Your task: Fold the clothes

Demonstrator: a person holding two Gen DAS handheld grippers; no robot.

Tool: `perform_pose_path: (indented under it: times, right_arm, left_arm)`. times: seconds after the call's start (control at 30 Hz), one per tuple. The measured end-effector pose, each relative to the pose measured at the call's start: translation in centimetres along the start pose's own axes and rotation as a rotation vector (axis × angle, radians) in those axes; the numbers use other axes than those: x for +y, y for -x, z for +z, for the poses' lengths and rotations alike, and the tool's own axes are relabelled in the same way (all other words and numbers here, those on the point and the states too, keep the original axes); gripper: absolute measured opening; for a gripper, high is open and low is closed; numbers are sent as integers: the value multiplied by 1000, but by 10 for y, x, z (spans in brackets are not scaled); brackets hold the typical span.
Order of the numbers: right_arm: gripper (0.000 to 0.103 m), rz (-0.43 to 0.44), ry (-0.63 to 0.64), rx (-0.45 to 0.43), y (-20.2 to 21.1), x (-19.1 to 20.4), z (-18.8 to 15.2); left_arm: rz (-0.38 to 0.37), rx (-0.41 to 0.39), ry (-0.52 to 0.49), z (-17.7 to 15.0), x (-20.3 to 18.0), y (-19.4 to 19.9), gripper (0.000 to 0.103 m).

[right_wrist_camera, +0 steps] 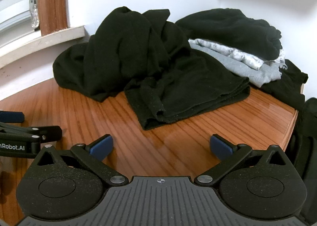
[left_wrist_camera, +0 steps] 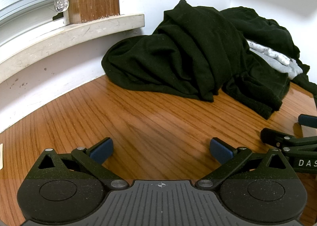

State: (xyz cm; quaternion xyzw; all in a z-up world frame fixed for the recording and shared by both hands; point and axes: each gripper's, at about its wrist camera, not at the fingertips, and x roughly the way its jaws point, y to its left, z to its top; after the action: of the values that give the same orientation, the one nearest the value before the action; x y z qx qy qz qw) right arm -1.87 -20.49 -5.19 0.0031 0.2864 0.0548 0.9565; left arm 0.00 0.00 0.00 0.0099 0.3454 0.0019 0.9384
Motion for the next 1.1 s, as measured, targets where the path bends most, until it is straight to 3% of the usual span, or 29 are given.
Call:
perform_pose_path:
  times: [1.1]
  right_arm:
    - [103, -3, 18, 5, -1, -1, -2]
  left_arm:
    - [-1, 0, 0, 0, 0, 0, 103]
